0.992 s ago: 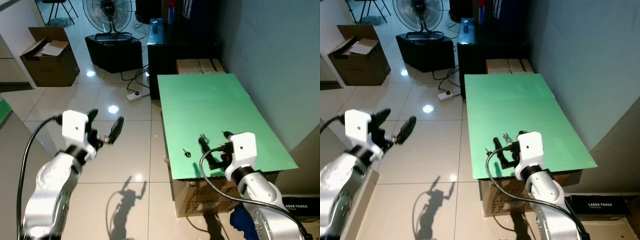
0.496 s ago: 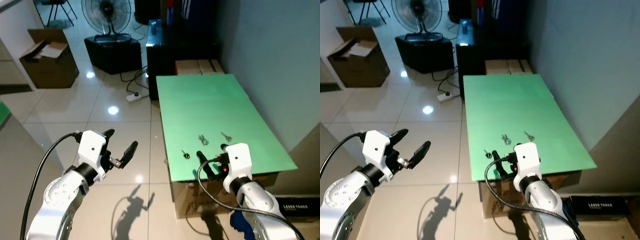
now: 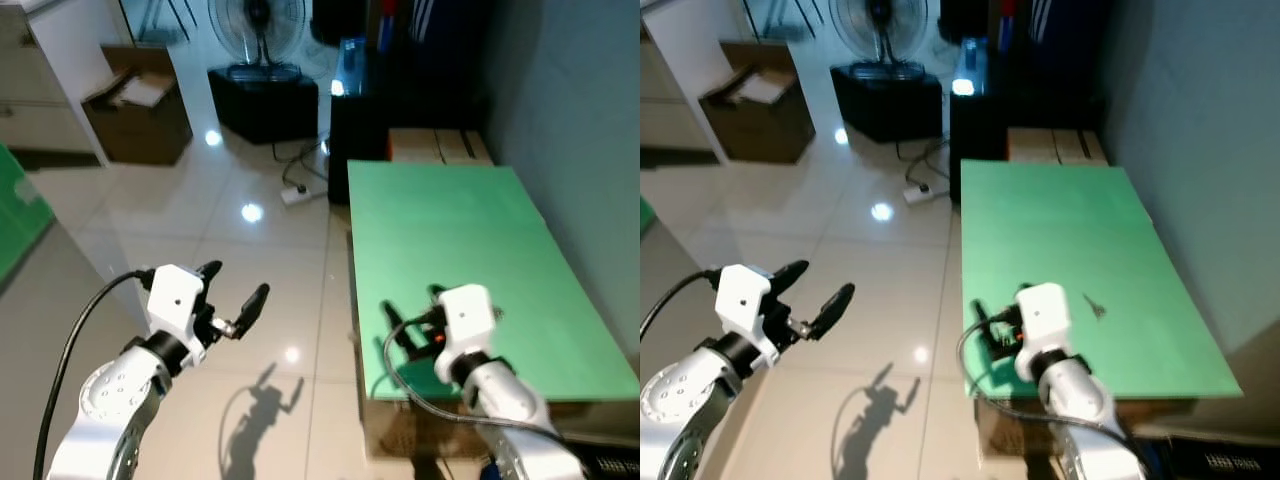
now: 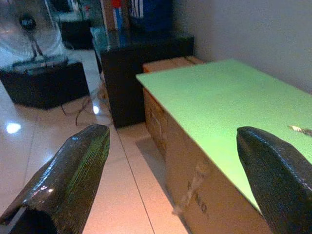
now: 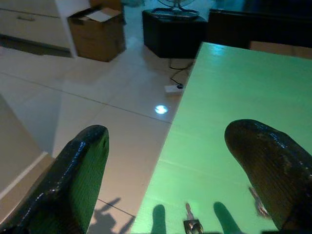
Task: Hang keys on a hook
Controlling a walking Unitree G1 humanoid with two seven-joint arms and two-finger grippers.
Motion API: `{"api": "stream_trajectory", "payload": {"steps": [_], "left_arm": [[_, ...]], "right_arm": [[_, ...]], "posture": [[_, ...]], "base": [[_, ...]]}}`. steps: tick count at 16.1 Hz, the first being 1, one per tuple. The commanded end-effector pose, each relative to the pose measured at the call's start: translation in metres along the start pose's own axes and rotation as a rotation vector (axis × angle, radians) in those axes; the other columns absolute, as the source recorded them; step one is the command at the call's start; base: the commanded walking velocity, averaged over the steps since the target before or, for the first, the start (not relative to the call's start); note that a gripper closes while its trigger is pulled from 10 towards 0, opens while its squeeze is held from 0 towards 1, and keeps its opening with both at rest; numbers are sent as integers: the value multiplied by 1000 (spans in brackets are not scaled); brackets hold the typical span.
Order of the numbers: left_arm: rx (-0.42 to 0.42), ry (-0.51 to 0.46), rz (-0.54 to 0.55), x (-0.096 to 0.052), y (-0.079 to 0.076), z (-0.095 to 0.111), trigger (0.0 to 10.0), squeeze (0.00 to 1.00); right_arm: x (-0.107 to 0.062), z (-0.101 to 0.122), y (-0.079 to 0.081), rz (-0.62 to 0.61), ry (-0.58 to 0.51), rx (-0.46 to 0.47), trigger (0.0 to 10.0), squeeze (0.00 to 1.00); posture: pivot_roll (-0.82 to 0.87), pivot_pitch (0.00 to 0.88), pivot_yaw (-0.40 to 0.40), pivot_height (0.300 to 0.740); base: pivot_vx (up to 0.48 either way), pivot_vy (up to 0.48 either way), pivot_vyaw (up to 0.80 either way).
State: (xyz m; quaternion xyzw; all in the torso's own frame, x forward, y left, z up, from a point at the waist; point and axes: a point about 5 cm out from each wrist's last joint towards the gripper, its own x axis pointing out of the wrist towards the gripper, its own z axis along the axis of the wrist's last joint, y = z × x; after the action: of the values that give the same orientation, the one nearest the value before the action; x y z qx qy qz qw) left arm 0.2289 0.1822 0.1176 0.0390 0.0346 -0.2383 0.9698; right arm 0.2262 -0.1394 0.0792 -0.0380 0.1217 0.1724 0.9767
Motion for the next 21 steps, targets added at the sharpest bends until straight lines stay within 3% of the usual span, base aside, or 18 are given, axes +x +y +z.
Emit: {"api": "stream_trajectory", "payload": {"steps": [1,5,8,16,21], "left_arm": [[9,-22,-26,2,-5,4,10000,0],[5,16,-135,-1,-19,-2,10000,0],[0,25,-151,-2,-20,-3,10000,0],[34,-14,-117,6,-12,3,10000,0],[39,-21,-132,11,-15,5,10000,0]], "right_arm": [[-5,-4,-10,-31,18,-4,10000,0],[-10,-8,-12,-57,28,30,10000,0],[-15,-11,-9,-43,39,47,10000,0],[-13,-12,-10,-51,45,51,10000,0],[-14,-11,-10,-61,40,53,10000,0]], "posture": [[-25,0,35,740],[-28,0,39,740],[-31,0,44,740],[-30,0,45,740],[-35,0,51,740]], "base": [[0,0,0],[0,0,0],[0,0,-800],[0,0,-800],[0,311,-800]]}}
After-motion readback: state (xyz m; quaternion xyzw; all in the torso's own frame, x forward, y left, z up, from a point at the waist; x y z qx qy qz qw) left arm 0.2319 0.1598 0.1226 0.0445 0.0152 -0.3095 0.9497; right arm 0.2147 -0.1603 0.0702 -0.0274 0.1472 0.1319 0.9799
